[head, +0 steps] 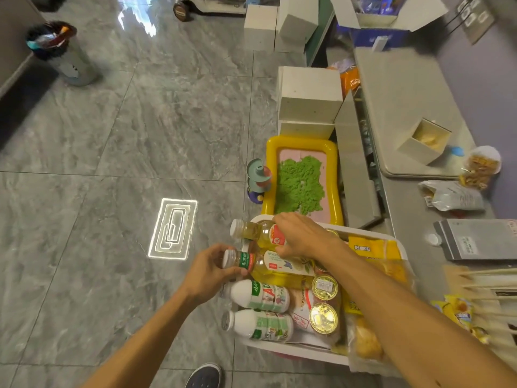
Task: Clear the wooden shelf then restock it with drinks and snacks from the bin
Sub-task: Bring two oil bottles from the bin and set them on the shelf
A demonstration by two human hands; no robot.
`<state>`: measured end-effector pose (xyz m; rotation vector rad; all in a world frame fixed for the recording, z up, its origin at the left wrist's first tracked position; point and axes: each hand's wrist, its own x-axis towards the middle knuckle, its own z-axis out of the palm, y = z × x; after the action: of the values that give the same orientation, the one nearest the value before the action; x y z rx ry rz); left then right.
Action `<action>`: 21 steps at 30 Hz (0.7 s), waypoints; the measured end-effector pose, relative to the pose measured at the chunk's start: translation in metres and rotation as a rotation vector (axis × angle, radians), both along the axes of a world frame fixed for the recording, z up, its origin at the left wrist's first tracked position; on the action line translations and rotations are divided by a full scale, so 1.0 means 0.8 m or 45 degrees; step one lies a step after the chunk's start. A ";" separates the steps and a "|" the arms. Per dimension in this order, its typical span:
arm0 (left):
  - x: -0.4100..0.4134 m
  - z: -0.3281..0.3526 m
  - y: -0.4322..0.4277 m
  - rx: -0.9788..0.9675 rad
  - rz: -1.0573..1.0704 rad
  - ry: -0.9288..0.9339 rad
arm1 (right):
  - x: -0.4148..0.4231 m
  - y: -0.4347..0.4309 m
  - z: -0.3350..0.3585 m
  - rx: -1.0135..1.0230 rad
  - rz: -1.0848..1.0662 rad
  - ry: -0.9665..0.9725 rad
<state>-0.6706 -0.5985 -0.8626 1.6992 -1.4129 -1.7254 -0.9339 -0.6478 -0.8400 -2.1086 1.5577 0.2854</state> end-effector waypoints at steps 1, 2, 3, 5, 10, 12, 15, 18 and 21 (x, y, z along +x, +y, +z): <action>0.000 0.003 0.001 0.004 0.014 0.009 | 0.000 0.000 0.001 -0.002 -0.010 -0.012; 0.000 0.006 0.001 0.002 0.022 0.015 | -0.001 0.001 0.002 -0.005 -0.024 -0.024; 0.000 0.010 -0.001 0.000 0.022 0.024 | -0.003 0.001 0.003 -0.019 -0.041 -0.042; -0.001 0.023 -0.005 -0.007 0.019 0.041 | -0.010 0.005 0.004 -0.033 -0.109 -0.104; -0.013 0.090 -0.026 -0.148 -0.102 0.068 | -0.016 0.029 0.033 -0.176 -0.439 -0.483; -0.015 0.126 -0.035 -0.223 -0.182 0.048 | -0.016 0.040 0.061 -0.276 -0.568 -0.618; -0.012 0.191 -0.048 -0.329 -0.236 -0.001 | -0.023 0.059 0.118 -0.419 -0.768 -0.771; -0.015 0.276 -0.056 -0.420 -0.274 0.016 | -0.039 0.085 0.193 -0.477 -0.944 -0.878; -0.032 0.387 -0.058 -0.529 -0.348 0.039 | -0.053 0.122 0.280 -0.572 -1.054 -0.940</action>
<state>-0.6964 -0.6453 -0.5530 1.3005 -1.9016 -1.4385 -0.9766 -0.5501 -0.6160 -1.3555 1.9009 -1.0728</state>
